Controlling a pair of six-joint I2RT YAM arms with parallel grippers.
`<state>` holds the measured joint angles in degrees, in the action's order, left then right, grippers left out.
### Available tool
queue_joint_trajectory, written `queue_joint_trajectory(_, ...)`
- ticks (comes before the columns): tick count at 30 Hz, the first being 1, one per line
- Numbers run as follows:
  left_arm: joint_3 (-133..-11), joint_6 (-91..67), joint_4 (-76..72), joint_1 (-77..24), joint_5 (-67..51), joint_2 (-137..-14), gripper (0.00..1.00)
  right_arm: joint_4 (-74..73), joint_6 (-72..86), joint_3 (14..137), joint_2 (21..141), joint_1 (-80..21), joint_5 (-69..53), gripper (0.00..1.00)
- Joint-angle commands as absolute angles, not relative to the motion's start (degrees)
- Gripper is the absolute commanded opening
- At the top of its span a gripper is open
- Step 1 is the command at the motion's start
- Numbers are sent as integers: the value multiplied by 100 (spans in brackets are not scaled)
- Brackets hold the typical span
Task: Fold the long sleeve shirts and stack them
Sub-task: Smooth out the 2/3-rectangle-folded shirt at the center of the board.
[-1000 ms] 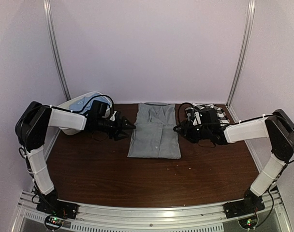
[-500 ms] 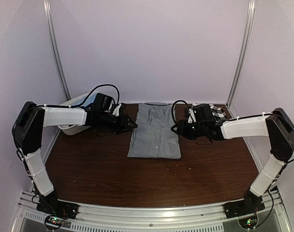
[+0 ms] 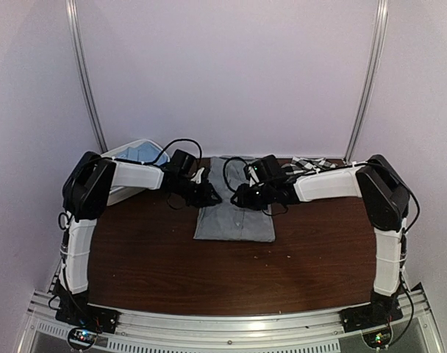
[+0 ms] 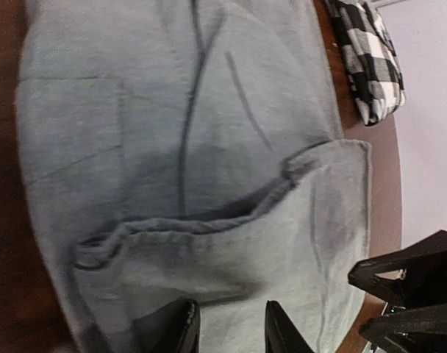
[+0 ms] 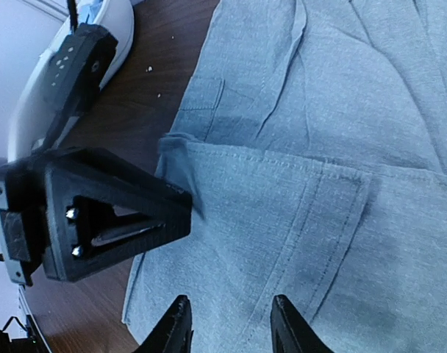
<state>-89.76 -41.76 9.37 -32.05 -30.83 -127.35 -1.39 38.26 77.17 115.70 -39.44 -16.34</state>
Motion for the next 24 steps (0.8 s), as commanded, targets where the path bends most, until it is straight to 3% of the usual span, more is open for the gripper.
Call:
queue_joint_trajectory(1, -9151, -4012, 1166, -2857, -2853, -13026, 31, -879, 3436, 8289, 12009, -4143, -1242, 38)
queue_joint_trajectory(13, -8924, -3769, 1479, -2741, -2751, -12602, 30, -1831, 3133, 8956, 12690, -4454, -553, 38)
queue_joint_trajectory(24, -7890, -3605, 1530, -2750, -2579, -11203, 35, -1752, 3122, 8738, 11748, -4318, -616, 42)
